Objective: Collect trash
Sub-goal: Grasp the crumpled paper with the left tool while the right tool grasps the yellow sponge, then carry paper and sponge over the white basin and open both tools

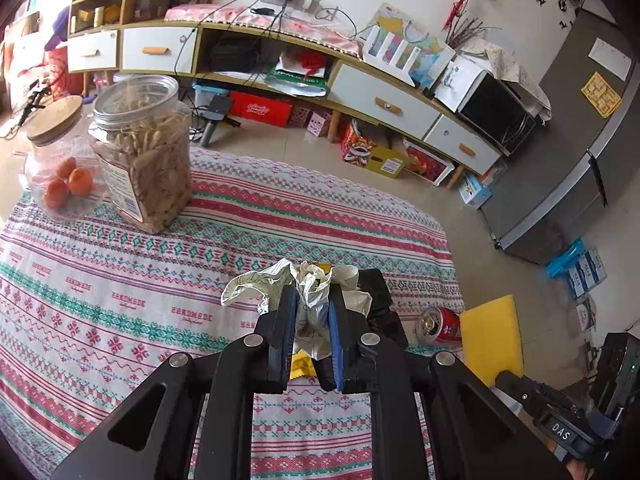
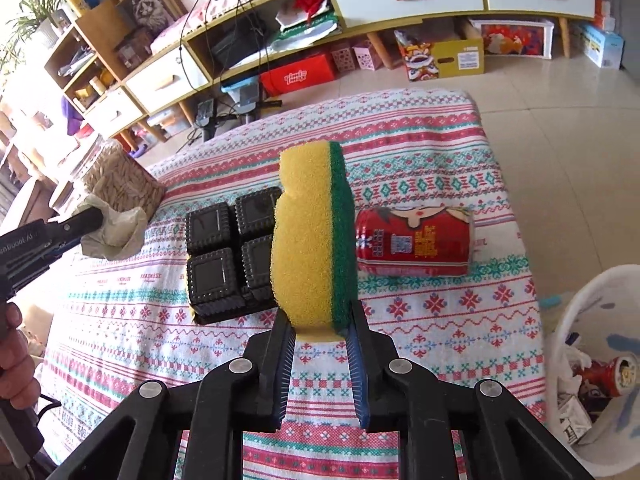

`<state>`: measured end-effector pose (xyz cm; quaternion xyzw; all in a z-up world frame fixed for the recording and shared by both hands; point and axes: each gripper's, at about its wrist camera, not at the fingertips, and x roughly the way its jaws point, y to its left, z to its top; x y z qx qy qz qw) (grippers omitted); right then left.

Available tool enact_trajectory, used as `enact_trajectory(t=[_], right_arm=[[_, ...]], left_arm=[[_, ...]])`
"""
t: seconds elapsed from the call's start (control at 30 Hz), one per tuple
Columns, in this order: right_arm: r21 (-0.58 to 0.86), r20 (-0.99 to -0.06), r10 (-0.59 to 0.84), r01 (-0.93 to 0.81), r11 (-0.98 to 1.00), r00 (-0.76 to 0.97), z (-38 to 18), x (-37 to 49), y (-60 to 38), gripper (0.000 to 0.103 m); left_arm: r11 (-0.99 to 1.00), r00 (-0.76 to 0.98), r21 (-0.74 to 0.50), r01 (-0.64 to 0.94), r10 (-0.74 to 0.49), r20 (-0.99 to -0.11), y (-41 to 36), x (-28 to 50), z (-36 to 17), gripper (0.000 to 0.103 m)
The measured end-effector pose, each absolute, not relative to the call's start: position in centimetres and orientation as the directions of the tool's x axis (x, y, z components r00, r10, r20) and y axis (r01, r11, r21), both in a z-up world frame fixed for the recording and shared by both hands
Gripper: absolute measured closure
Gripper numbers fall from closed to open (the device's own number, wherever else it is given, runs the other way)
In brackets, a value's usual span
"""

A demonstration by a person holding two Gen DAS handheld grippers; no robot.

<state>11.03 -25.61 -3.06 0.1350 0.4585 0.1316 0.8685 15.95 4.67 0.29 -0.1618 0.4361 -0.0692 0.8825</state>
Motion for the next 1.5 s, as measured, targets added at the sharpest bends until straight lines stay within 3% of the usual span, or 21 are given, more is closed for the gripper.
enact_trajectory(t=[0.27,0.5,0.77,0.93,1.1,1.43,1.5], right_arm=[[0.394,-0.745,0.303,0.026,0.919,0.594,-1.7,8.9,-33.0,0.081],[0.408,-0.794,0.185,0.282,0.869,0.579,-2.5,6.4,-42.7,0.080],[0.383,-0.848,0.177,0.347,0.856,0.499,-4.2,5.8,-45.2,0.079],[0.336,-0.886,0.156,0.373,0.865,0.436,-5.4,6.4,-45.3,0.068],[0.399,-0.848,0.165,0.402,0.824,0.505,-4.3,5.3,-47.1,0.058],[0.499,-0.803,0.183,0.473,0.726,0.567,-3.9,4.1,-49.9,0.055],[0.517,-0.793,0.189,0.477,0.711,0.579,-3.9,3.9,-50.2,0.055]], left_arm=[[0.920,0.570,-0.337,0.199,-0.389,-0.724,-3.7,12.9,1.2,0.087],[0.873,0.494,-0.338,0.351,-0.479,-0.726,-11.3,10.6,0.8,0.087],[0.792,0.367,-0.442,0.421,-0.594,-0.715,-20.4,8.9,-2.0,0.087],[0.781,0.323,-0.463,0.420,-0.605,-0.728,-24.7,9.3,-3.9,0.087],[0.788,0.292,-0.427,0.444,-0.578,-0.762,-27.8,9.2,-5.6,0.087],[0.810,0.280,-0.354,0.468,-0.516,-0.809,-32.6,9.7,-7.8,0.086],[0.812,0.291,-0.353,0.466,-0.517,-0.805,-33.5,10.1,-7.8,0.081]])
